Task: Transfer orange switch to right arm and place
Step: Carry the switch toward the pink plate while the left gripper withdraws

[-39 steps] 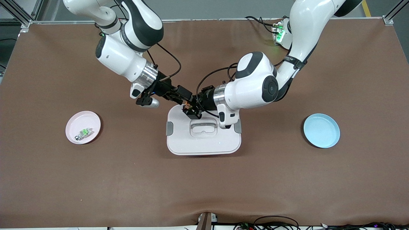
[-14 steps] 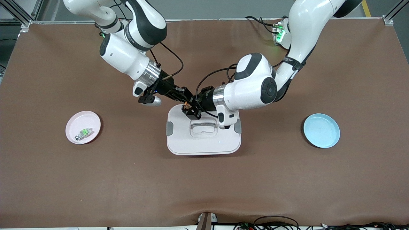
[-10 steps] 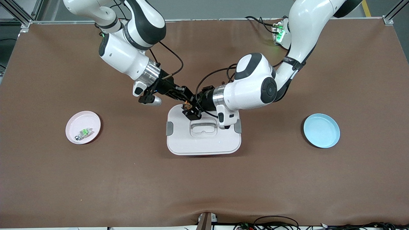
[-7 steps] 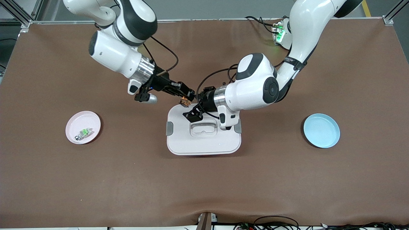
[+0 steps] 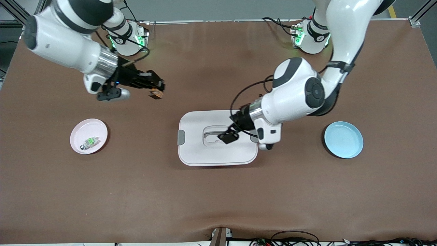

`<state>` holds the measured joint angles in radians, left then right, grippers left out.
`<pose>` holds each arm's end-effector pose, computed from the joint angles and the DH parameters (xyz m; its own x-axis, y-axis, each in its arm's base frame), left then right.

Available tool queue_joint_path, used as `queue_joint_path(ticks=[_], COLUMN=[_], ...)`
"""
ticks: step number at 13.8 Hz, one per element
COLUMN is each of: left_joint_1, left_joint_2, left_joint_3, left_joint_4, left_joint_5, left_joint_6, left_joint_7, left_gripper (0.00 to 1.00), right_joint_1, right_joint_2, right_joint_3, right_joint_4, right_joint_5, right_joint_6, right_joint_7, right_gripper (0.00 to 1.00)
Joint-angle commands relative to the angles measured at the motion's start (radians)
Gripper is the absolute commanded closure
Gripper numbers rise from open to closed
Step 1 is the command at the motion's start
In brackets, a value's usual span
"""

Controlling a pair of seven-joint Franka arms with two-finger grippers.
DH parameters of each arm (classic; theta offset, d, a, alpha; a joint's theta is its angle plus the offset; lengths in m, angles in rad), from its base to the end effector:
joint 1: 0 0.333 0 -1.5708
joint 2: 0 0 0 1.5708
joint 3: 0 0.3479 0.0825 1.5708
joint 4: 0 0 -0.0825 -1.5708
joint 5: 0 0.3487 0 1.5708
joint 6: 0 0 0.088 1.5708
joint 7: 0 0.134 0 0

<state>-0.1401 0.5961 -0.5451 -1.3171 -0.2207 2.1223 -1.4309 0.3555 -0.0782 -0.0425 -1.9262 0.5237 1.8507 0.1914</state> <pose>0.6125 -0.3906 0.4736 0.5680 0.6887 -0.4505 0.8226 -0.4924 0.2845 0.4648 0.2047 0.5500 0.9922 0.0060 -0.1249 -0.0537 -0.8817 -0.4687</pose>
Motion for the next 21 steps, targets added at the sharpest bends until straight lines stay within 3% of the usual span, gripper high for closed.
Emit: queue_joint_path(ticks=[1, 4, 6, 9, 13, 16, 21], left_joint_1=[0.039, 0.117, 0.151, 0.192, 0.267, 0.318, 0.369], left_joint_2=[-0.048, -0.074, -0.076, -0.064, -0.075, -0.113, -0.225], left_joint_3=[-0.001, -0.001, 0.001, 0.001, 0.001, -0.001, -0.001], left_joint_4=[-0.023, -0.027, -0.027, -0.03, -0.033, -0.033, -0.031], left_joint_5=[0.073, 0.145, 0.245, 0.409, 0.5, 0.531, 0.529], left_joint_6=[-0.059, -0.163, -0.211, -0.237, -0.343, -0.386, -0.556], left_joint_7=[0.056, 0.182, 0.222, 0.279, 0.484, 0.662, 0.82], left_gripper=[0.0, 0.0, 0.0, 0.0, 0.0, 0.0, 0.0], right_joint_1=[-0.108, -0.213, -0.306, -0.413, -0.542, -0.584, -0.586], right_joint_2=[-0.021, -0.026, -0.02, 0.011, 0.158, 0.265, 0.299], right_joint_3=[0.015, 0.015, 0.015, 0.015, 0.015, 0.015, 0.016], right_joint_4=[0.038, 0.036, 0.027, -0.007, -0.014, -0.014, -0.106], right_joint_5=[-0.181, -0.434, -0.468, -0.568, -0.574, -0.574, -0.588], right_joint_6=[-0.12, -0.134, -0.11, 0.052, 0.25, 0.358, 0.479], right_joint_7=[-0.245, -0.696, -0.889, -1.201, -1.516, -1.609, -1.733], right_gripper=[1.0, 1.0, 1.0, 1.0, 1.0, 1.0, 1.0])
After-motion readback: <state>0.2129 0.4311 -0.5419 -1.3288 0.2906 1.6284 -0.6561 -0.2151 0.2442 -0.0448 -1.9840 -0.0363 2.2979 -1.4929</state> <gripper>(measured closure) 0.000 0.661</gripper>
